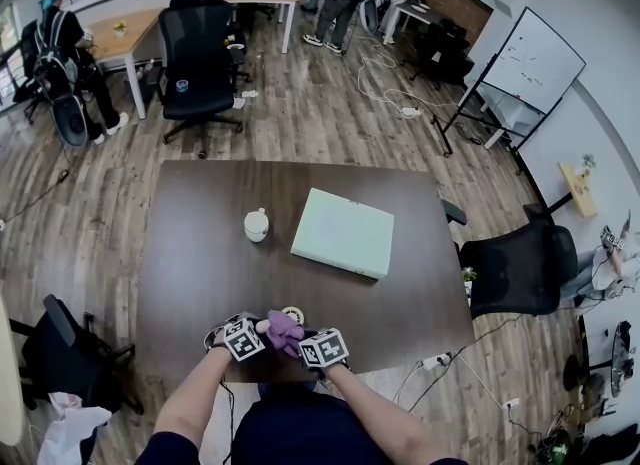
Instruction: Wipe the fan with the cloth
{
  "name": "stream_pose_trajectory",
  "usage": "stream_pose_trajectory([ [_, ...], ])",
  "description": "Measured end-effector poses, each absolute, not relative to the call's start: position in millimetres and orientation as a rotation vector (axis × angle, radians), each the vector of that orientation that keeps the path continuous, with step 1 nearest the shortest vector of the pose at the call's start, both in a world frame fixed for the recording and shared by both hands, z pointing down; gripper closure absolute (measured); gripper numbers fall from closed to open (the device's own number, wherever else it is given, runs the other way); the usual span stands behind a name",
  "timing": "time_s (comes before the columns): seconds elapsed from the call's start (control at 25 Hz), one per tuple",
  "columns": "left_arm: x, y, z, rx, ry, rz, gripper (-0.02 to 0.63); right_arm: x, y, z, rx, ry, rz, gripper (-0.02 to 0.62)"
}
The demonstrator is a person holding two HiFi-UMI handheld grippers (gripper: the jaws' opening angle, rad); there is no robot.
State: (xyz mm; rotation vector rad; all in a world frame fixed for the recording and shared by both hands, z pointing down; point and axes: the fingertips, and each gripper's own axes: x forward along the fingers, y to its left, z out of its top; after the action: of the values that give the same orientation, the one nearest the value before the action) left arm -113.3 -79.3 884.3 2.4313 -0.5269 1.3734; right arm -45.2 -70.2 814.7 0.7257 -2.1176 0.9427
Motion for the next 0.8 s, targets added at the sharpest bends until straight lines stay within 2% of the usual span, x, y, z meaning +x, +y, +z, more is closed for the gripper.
stream_pose_trajectory([
  [0.8, -112, -79, 883, 2.433, -0.540, 1.371, 0.413, -1, -95, 813, 0.979, -1.993, 0.930, 0.460],
])
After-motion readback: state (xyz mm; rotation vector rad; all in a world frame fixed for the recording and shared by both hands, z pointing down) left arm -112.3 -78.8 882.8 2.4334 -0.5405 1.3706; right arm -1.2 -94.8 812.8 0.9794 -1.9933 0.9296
